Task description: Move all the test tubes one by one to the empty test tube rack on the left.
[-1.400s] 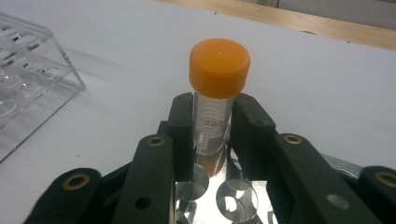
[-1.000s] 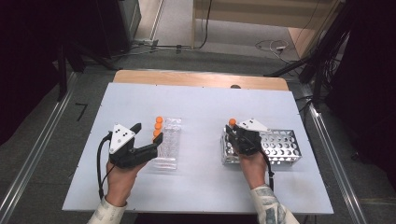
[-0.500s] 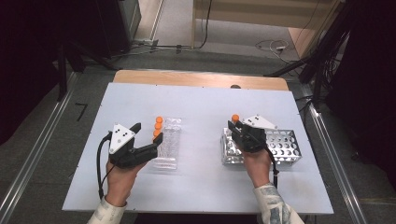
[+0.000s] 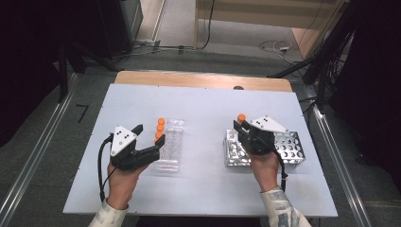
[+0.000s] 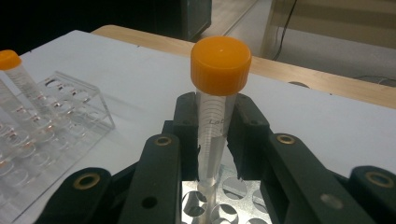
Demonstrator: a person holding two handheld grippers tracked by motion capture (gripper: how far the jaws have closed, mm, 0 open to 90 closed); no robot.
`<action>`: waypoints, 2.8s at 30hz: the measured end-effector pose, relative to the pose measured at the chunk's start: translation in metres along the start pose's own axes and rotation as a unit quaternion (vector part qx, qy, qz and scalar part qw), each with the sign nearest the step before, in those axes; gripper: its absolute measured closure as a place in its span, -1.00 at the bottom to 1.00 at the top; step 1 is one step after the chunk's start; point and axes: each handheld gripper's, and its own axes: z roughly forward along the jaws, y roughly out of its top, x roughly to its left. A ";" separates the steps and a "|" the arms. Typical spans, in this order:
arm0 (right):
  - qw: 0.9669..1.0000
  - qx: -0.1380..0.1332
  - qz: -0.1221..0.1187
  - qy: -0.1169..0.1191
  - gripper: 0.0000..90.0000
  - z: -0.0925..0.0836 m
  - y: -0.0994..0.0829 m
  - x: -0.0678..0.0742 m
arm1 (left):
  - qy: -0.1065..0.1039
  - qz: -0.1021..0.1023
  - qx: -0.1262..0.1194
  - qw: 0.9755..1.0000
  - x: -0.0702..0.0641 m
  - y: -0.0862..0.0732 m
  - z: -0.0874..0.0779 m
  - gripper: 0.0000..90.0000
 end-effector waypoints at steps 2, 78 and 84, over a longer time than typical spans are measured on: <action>1.000 -0.004 0.001 0.003 0.60 -0.003 0.000 0.000 | 0.000 0.000 0.001 1.000 0.000 0.000 0.000 -0.54; 0.985 0.015 -0.077 0.156 0.60 -0.012 -0.036 0.090 | -0.098 0.055 0.017 0.993 -0.059 -0.003 0.001 -0.48; 0.983 0.023 -0.085 0.161 0.60 -0.008 -0.039 0.097 | -0.119 0.058 0.018 0.991 -0.067 -0.005 0.002 -0.40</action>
